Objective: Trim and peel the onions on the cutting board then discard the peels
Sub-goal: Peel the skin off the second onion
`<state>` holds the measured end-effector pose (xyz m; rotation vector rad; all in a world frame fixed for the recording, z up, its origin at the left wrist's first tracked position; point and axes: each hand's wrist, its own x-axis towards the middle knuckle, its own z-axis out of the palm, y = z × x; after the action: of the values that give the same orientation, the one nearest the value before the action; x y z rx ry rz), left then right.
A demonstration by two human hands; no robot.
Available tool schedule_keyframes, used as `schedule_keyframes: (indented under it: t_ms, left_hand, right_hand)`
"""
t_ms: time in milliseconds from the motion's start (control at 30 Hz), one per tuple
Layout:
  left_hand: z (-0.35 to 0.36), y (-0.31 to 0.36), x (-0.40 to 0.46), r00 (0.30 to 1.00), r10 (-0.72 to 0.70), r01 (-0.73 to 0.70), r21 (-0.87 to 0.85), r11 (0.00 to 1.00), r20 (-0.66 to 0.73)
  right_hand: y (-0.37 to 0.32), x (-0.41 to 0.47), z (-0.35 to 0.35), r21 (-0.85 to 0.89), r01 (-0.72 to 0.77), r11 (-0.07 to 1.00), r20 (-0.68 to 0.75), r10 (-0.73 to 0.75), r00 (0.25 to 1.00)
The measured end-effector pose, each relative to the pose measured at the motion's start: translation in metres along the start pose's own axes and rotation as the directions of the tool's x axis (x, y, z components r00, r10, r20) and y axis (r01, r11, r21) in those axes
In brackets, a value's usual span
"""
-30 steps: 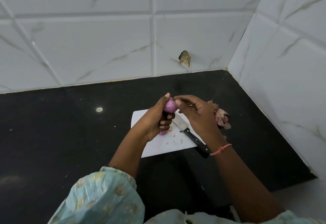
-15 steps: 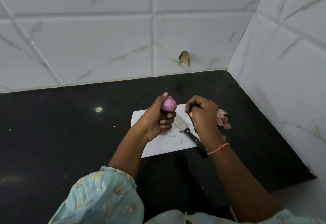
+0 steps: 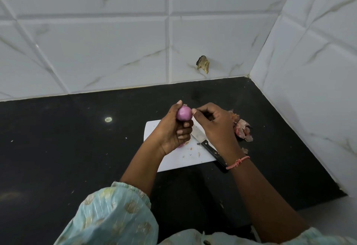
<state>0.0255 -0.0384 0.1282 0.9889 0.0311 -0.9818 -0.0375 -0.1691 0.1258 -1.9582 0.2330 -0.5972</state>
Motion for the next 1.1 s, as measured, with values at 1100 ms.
schedule_keyframes:
  t_ms: [1100]
  left_hand:
    - [0.001, -0.003, 0.002, 0.997, -0.011, 0.024, -0.155, 0.988, 0.081]
  right_hand:
    - [0.0, 0.001, 0.002, 0.008, 0.052, 0.999, -0.023, -0.052, 0.998]
